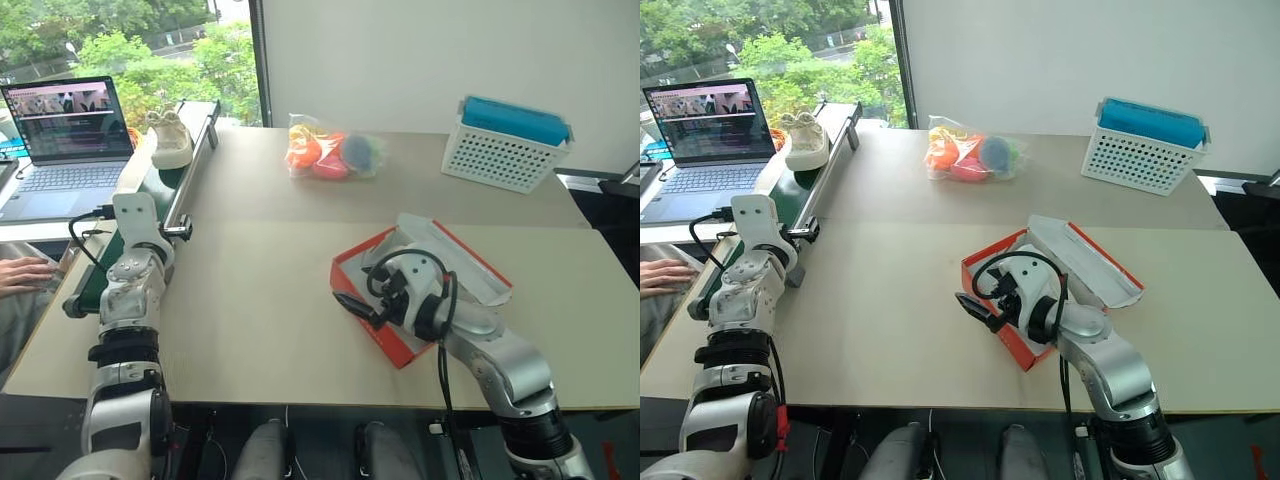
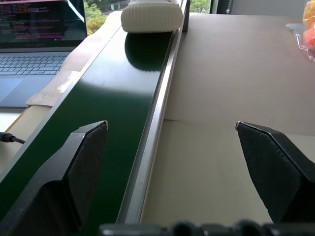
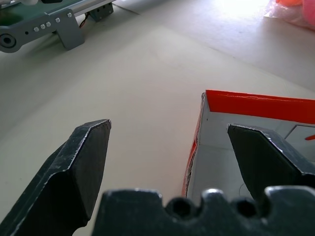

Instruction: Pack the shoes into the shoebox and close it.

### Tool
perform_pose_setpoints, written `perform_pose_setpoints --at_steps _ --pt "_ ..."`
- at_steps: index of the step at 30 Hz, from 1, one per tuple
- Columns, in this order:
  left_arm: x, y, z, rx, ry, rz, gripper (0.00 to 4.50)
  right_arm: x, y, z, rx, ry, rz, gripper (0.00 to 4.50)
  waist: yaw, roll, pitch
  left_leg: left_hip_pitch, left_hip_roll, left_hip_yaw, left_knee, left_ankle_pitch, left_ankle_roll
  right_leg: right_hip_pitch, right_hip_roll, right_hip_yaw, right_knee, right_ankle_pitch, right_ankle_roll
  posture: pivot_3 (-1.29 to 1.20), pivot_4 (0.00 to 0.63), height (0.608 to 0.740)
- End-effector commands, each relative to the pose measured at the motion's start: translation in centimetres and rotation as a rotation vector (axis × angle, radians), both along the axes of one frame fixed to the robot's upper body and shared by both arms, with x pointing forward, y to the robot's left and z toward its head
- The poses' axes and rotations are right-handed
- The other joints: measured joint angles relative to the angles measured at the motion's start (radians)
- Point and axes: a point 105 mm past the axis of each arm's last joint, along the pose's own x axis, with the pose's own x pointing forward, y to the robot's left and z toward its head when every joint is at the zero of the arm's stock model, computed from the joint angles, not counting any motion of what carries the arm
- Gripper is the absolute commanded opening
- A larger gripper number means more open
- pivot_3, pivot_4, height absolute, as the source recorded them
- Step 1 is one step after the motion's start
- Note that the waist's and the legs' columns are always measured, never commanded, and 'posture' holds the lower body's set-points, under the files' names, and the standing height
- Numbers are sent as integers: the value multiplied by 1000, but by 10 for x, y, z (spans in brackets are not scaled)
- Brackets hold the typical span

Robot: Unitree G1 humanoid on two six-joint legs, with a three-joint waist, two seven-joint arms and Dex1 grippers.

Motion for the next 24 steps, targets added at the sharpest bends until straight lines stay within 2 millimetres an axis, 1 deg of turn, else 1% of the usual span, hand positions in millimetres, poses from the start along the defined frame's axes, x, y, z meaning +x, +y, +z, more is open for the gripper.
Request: perform_pose_setpoints --at_steps 1,3,5,24 --pt "-1 7 29 80 -98 28 4500 -2 1 10 8 -51 -3 4484 0 0 0 0 0 0 0 0 0 0 0 0 0 0 0 0 150 705" --pt "-1 10 36 93 -121 44 4500 -2 0 9 9 -45 -7 4484 0 0 0 0 0 0 0 0 0 0 0 0 0 0 0 0 150 705" --pt "-1 11 39 103 -130 50 4500 -2 1 8 9 -41 -7 4484 0 0 0 0 0 0 0 0 0 0 0 0 0 0 0 0 150 705" --pt "-1 13 41 102 -138 64 4500 -1 3 2 3 -29 -13 4484 0 0 0 0 0 0 0 0 0 0 0 0 0 0 0 0 150 705"
